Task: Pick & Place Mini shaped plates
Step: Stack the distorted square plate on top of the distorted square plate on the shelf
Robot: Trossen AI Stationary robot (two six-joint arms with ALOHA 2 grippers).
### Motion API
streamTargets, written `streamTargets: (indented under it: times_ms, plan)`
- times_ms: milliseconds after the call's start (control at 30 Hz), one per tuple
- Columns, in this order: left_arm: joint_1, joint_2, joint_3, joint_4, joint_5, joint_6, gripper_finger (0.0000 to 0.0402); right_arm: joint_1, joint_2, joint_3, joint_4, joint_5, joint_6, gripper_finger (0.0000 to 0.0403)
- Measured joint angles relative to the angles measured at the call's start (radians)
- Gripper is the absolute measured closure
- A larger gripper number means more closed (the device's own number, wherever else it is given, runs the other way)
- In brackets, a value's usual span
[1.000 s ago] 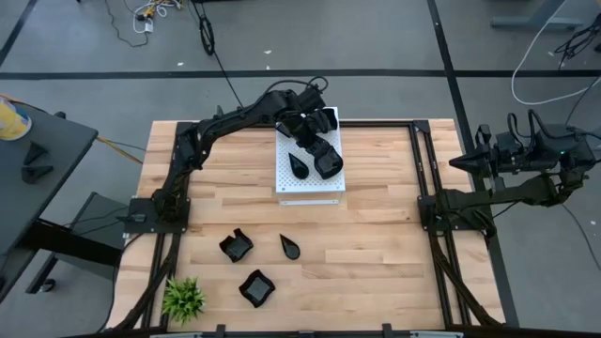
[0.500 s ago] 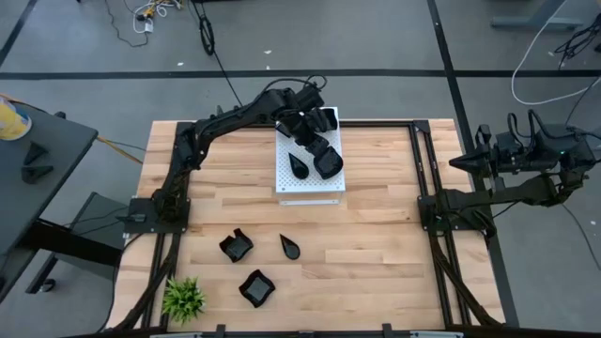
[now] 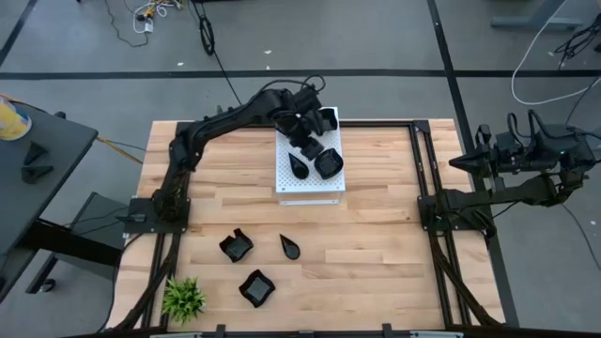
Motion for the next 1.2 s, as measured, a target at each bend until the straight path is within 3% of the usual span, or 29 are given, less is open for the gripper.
streamTargets:
  times_ms: [300, 733, 967, 1200]
  plan:
    - [-0.117, -0.062, -0.001, -0.171, -0.094, 0.031, 0.0257, 0.000, 0.000, 0.000, 0.000, 0.000, 0.000, 0.0384]
    - [-0.279, -0.085, -0.005, -0.188, -0.145, -0.007, 0.0257, 0.000, 0.000, 0.000, 0.000, 0.000, 0.000, 0.0384]
    - [-0.327, -0.102, -0.061, -0.160, -0.161, -0.029, 0.0257, 0.000, 0.000, 0.000, 0.000, 0.000, 0.000, 0.0384]
    - [-0.366, -0.177, -0.201, -0.098, -0.162, -0.087, 0.0257, 0.000, 0.000, 0.000, 0.000, 0.000, 0.000, 0.0384]
